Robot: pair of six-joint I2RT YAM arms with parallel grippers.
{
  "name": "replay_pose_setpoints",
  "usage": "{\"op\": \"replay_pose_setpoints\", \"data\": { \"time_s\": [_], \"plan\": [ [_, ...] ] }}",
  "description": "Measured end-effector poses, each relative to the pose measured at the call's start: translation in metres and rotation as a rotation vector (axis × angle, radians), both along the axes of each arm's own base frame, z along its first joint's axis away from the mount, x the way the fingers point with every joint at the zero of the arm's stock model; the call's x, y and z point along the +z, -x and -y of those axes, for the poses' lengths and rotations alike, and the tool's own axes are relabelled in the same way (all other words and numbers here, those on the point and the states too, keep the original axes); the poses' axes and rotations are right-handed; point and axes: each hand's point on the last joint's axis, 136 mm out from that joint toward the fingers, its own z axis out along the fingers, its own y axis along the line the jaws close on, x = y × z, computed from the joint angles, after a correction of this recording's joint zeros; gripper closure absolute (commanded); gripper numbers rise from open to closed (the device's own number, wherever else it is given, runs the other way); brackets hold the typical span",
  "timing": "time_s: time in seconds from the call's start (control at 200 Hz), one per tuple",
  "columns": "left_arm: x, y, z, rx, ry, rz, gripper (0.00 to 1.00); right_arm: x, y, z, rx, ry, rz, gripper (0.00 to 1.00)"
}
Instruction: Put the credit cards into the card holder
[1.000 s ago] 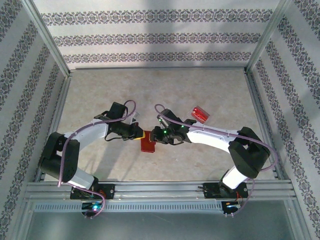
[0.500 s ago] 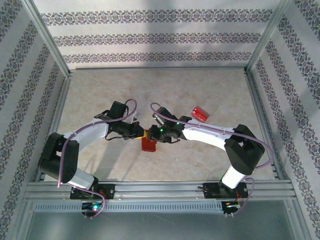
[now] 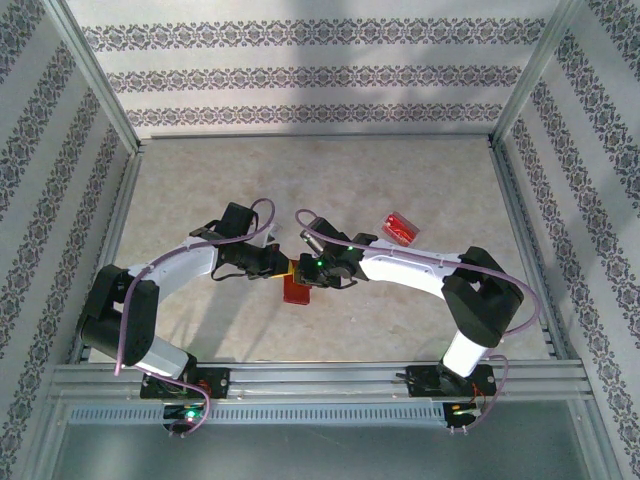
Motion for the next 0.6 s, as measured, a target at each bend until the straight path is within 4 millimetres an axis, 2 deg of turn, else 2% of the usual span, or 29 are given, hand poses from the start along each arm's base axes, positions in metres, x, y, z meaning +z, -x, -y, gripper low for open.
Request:
{"op": "replay_pose_setpoints", "data": {
  "time_s": [0.22,0.335,0.41,0.605],
  "plan": [
    [-0.001,0.001,0.0,-0.002,-0.002,-0.004,1.0,-0.002,0.001,0.005,-0.002,0.007,0.006,0.9],
    [-0.002,0.001,0.001,-0.005,0.001,-0.008,1.0,0.002,0.002,0.011,-0.009,0.0,0.017,0.92],
    [-0.003,0.002,0.002,-0.008,0.0,-0.01,1.0,0.003,0.003,0.022,-0.026,0.012,0.017,0.91],
    [-0.003,0.002,0.002,-0.008,-0.001,-0.011,1.0,-0.01,0.006,0.054,-0.076,0.076,-0.005,0.92]
  ]
}}
